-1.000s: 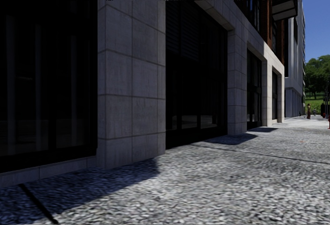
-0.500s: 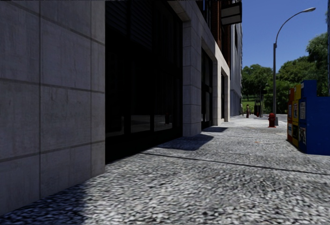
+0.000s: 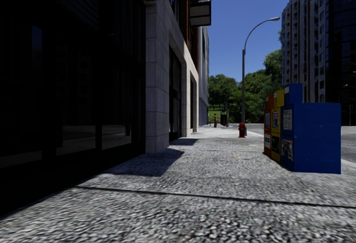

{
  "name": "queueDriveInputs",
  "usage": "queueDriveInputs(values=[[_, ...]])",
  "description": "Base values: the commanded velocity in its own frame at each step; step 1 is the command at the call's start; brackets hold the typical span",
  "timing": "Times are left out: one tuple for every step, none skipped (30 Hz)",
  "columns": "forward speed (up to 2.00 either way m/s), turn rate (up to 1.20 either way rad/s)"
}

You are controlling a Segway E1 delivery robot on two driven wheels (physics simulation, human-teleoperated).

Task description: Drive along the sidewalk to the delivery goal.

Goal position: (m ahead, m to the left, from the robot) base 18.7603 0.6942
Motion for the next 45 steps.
queueDriveInputs(values=[[2.0,-0.45],[2.0,-0.43],[2.0,-0.43],[2.0,-0.43],[2.0,-0.42],[2.0,-0.42],[2.0,-0.42],[2.0,-0.42],[2.0,-0.42],[2.0,-0.42],[2.0,-0.42],[2.0,-0.42],[2.0,-0.42],[2.0,-0.42],[2.0,-0.42],[2.0,-0.42],[2.0,-0.42],[2.0,-0.42],[2.0,-0.42],[2.0,-0.42],[2.0,-0.42],[2.0,-0.42],[2.0,-0.42],[2.0,-0.3],[2.0,-0.1],[2.0,0.0],[2.0,0.0],[2.0,0.0],[2.0,0.0],[2.0,0.0],[2.0,0.0],[2.0,0.0],[2.0,0.0],[2.0,0.03],[2.0,0.14],[2.0,0.14],[2.0,0.26],[2.0,0.33],[2.0,0.35],[2.0,0.36],[2.0,0.36],[2.0,0.36],[2.0,0.35],[2.0,0.32],[2.0,0.31]])
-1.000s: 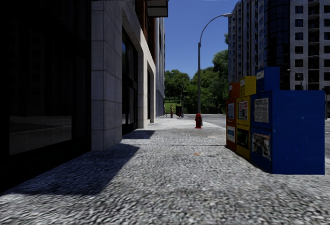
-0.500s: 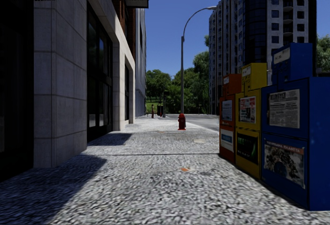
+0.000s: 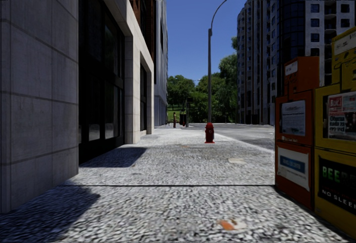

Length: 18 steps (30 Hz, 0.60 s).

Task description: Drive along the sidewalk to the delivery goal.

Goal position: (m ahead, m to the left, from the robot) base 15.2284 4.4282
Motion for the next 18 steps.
queueDriveInputs(values=[[2.0,0.31],[2.0,0.3],[2.0,0.28],[2.0,0.27],[2.0,0.22],[2.0,0.22],[2.0,0.0],[2.0,0.0],[2.0,0.0],[2.0,0.0],[2.0,0.0],[2.0,0.0],[2.0,0.0],[2.0,0.0],[2.0,0.0],[2.0,0.0],[2.0,0.0],[2.0,0.0]])
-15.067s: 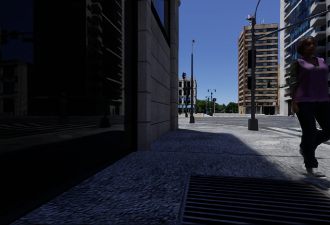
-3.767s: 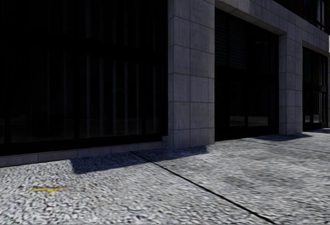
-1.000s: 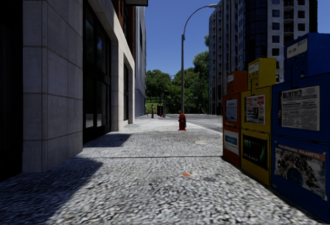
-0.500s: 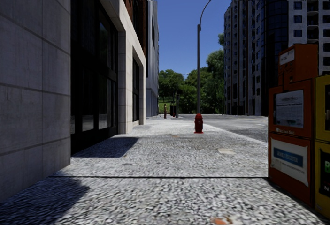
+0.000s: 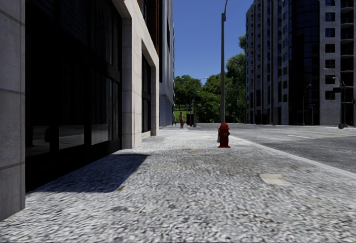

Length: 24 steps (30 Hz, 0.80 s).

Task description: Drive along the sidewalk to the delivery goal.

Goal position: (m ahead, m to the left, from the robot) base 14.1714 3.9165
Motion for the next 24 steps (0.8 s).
queueDriveInputs(values=[[2.0,0.0],[2.0,0.0],[2.0,0.0],[2.0,0.0],[2.0,0.0],[2.0,0.0],[2.0,0.0],[2.0,0.0],[2.0,0.0],[2.0,0.0],[2.0,0.0],[2.0,0.0],[2.0,0.0],[2.0,0.0],[2.0,0.0],[2.0,0.0],[2.0,0.0],[2.0,0.0],[2.0,0.0],[2.0,0.0],[2.0,0.0],[2.0,0.0],[2.0,0.0],[2.0,0.0]])
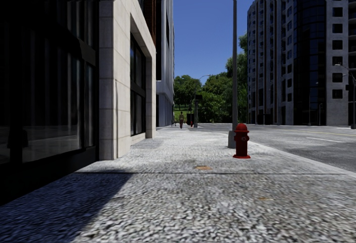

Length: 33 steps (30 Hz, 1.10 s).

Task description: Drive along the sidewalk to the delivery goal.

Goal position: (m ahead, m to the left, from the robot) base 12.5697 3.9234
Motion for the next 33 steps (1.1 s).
queueDriveInputs(values=[[2.0,0.0],[2.0,0.0],[2.0,0.0],[2.0,0.0],[2.0,0.0],[2.0,0.0],[2.0,0.0],[2.0,0.0],[2.0,0.0],[2.0,0.0],[2.0,0.0],[2.0,0.0],[2.0,0.0],[2.0,0.0],[2.0,0.0],[2.0,0.0],[2.0,0.0],[2.0,0.0],[2.0,0.0],[2.0,0.0],[2.0,0.0],[2.0,0.0],[2.0,0.0],[2.0,0.0],[2.0,0.0],[2.0,0.0],[2.0,0.0],[2.0,0.0],[2.0,0.0],[2.0,0.0],[2.0,0.0],[2.0,0.0],[2.0,0.0]])
